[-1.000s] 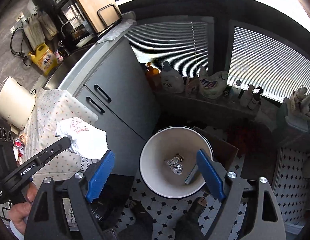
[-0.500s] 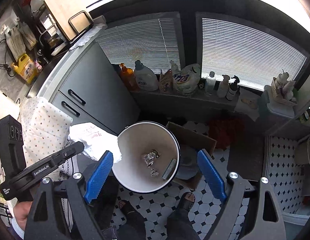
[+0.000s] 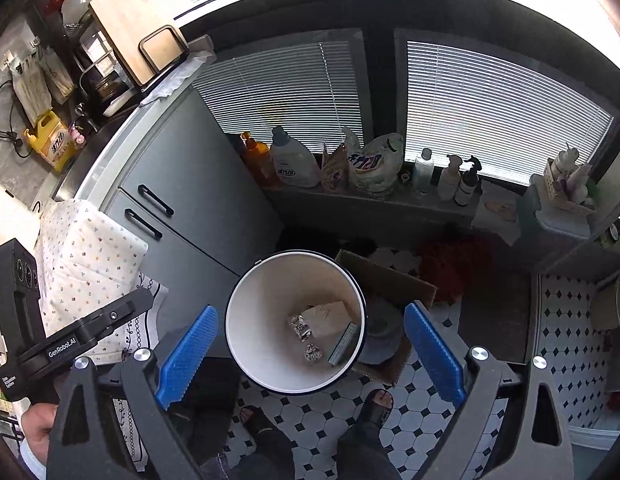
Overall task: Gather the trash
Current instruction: 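Open the left tool to drop the bag while the right tool releases the foil ball into the bin, then move both tools back to the remaining trash on the tablecloth, then grasp a brown paper scrap with the left tool while the right tool closes on crumpled brown paper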
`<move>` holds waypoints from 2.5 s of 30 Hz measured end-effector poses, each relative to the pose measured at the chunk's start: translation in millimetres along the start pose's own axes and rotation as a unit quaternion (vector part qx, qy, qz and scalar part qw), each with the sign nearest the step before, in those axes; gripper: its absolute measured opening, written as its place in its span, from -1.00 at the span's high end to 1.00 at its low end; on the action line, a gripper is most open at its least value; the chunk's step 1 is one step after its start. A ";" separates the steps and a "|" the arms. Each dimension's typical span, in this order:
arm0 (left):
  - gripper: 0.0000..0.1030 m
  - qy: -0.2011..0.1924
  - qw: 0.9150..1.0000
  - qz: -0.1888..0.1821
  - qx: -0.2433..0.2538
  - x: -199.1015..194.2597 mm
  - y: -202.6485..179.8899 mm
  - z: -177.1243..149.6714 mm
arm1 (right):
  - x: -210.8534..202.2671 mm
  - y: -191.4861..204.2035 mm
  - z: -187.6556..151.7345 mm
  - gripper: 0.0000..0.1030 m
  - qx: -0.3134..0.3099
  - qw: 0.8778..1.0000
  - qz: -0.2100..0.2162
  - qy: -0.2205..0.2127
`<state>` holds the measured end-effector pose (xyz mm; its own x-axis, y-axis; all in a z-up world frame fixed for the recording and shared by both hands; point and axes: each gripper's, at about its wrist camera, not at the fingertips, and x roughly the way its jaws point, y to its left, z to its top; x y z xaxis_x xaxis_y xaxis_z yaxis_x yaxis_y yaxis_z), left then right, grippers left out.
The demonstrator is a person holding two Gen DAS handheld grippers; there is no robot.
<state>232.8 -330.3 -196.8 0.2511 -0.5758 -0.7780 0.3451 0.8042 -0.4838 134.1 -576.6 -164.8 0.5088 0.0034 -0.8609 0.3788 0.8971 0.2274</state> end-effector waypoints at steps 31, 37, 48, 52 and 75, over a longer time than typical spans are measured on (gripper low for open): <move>-0.73 -0.196 0.953 0.180 -0.145 -251.7 194.7 -25.4 | -1.3 286.3 -7.3 -0.85 -0.181 0.971 0.156 -0.016; -0.73 -0.223 0.936 0.202 -0.184 -291.4 238.2 -44.4 | 2.5 339.0 -17.9 -0.85 -0.228 0.958 0.173 -0.005; -0.73 -0.277 0.899 0.227 -0.251 -358.3 317.4 -87.2 | 7.2 431.5 -45.7 -0.75 -0.297 0.933 0.201 0.007; -0.72 -0.293 0.885 0.232 -0.276 -379.9 349.1 -102.8 | 14.7 464.1 -54.9 -0.60 -0.312 0.926 0.212 0.017; -0.05 -0.254 0.892 0.229 -0.297 -409.9 476.1 -112.2 | 51.3 598.1 -92.3 -0.08 -0.324 0.918 0.223 0.044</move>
<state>192.8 305.0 -153.2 0.6718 -0.0375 -0.7398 -0.4005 0.8218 -0.4053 315.5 1.0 -115.0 0.4257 0.4450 -0.7879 -0.4067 0.8719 0.2727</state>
